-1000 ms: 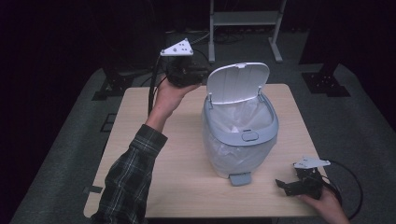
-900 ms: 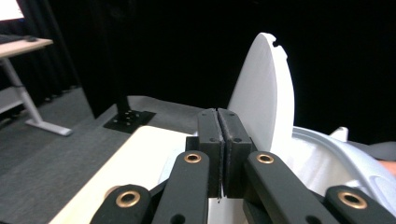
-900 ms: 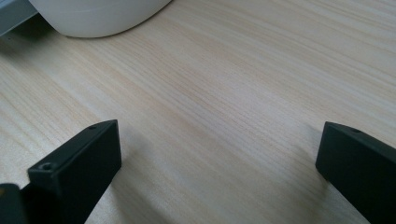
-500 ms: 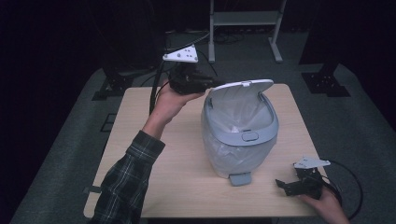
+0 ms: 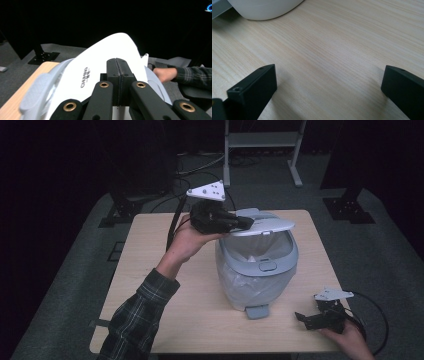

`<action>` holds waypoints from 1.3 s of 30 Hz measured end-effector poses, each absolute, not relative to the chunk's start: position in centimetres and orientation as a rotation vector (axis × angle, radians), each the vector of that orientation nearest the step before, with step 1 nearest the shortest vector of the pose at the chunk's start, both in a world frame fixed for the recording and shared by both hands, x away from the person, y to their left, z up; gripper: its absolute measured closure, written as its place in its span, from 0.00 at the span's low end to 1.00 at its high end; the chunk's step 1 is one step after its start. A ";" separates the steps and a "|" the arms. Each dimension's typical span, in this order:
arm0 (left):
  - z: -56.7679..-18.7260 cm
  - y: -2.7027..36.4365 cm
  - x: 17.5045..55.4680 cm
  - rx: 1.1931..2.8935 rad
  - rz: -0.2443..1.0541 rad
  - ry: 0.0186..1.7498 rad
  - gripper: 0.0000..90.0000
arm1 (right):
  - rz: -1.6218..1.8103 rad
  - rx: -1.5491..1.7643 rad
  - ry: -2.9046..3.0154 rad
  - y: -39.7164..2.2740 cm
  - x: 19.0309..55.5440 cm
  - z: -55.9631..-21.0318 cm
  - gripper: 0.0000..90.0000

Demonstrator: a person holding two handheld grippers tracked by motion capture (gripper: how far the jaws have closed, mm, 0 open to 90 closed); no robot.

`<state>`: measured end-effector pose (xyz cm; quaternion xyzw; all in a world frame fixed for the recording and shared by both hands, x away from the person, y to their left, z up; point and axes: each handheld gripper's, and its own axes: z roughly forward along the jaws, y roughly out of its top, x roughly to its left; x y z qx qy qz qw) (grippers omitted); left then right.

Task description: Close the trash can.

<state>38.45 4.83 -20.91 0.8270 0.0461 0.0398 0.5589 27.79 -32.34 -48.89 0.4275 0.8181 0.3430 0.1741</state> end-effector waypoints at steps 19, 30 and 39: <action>-22.2 2.7 36.8 2.010 0.049 0.047 1.00 | 0.973 1.212 2.319 -32.3 27.8 -48.9 0.00; -23.3 1.6 36.5 2.051 0.017 0.042 1.00 | 0.973 1.212 2.320 -32.3 27.8 -48.9 0.00; -23.9 1.1 36.2 2.084 0.004 0.035 1.00 | 0.973 1.212 2.320 -32.3 27.8 -48.9 0.00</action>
